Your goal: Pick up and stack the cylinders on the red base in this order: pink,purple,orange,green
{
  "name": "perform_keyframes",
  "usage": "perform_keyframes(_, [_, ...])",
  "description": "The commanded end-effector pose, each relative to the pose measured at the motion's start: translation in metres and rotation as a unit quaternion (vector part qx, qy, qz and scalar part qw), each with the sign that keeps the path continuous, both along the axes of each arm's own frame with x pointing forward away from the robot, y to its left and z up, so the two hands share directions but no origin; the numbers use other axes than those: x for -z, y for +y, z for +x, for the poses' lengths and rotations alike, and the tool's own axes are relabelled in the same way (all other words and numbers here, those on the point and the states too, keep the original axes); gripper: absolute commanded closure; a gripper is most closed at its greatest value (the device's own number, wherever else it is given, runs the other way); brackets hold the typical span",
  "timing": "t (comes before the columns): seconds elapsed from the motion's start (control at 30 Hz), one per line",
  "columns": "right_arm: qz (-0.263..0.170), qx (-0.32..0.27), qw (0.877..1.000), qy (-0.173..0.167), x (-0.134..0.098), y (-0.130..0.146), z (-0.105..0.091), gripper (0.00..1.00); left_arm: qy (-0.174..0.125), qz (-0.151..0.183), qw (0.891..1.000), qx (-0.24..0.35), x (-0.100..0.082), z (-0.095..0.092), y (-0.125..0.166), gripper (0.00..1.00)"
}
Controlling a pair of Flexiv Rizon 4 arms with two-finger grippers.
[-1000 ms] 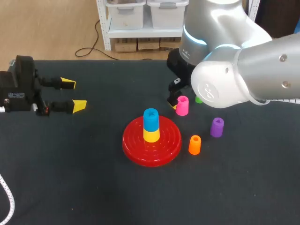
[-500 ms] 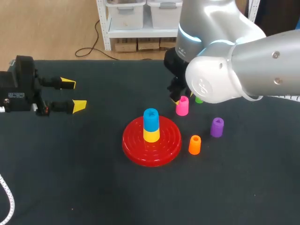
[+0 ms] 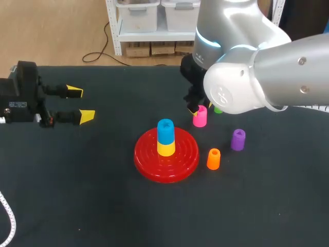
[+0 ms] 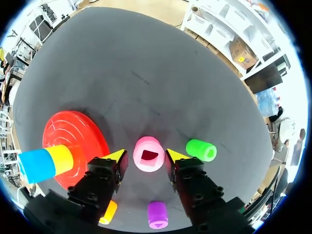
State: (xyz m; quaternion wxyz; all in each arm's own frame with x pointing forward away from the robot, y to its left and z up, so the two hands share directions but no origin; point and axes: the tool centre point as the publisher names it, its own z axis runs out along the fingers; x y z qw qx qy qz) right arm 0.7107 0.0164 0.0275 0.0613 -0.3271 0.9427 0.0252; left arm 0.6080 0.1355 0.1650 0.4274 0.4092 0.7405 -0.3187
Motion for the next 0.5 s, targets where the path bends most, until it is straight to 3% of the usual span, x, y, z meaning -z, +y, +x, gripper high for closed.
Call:
perform_keyframes(0.03, [0.001, 0.001, 1.0, 0.0, 0.0015, 0.0009, 0.0008, 0.53, -0.004, -0.003, 1.0, -0.002, 0.0023, -0.0001, -0.0002, 0.0])
perform_keyframes(0.5, [0.001, 0.006, 1.0, 0.002, 0.0034, -0.0026, 0.0, 0.56, -0.004, -0.003, 1.0, -0.002, 0.0023, -0.0001, -0.0002, 0.0])
